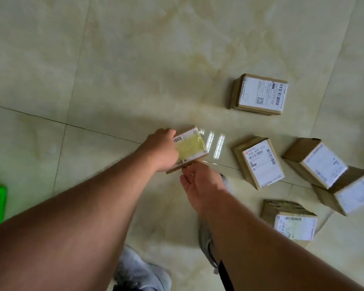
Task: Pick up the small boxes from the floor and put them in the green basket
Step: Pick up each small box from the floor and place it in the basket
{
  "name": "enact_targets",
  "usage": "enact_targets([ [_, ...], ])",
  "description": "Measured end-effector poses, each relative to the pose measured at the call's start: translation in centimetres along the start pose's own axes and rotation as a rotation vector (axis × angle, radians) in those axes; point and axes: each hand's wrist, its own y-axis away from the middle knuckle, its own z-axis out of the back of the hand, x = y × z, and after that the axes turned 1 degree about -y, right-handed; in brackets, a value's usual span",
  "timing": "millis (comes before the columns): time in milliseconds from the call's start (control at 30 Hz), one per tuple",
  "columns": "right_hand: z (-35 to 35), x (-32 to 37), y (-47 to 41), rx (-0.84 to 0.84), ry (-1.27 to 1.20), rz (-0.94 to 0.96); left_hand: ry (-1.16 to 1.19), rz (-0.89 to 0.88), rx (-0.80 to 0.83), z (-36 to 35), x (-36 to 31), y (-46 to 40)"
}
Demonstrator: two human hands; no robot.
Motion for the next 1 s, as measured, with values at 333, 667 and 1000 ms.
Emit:
enact_targets([
  [333,-5.1,0.7,13.9,0.324,0.755,0.370,0.793,0.117,-0.240,5.5,6.0,15.1],
  [667,-10.7,-8.3,25.7,0.440,1.233,0.510,1.102,0.251,-0.470,7.2,15.6,30.2],
  [1000,-17.1,-20.3,35.6,0.620,1.485,0.603,1.344,0.283,-0.619,8.4,26.1,43.9],
])
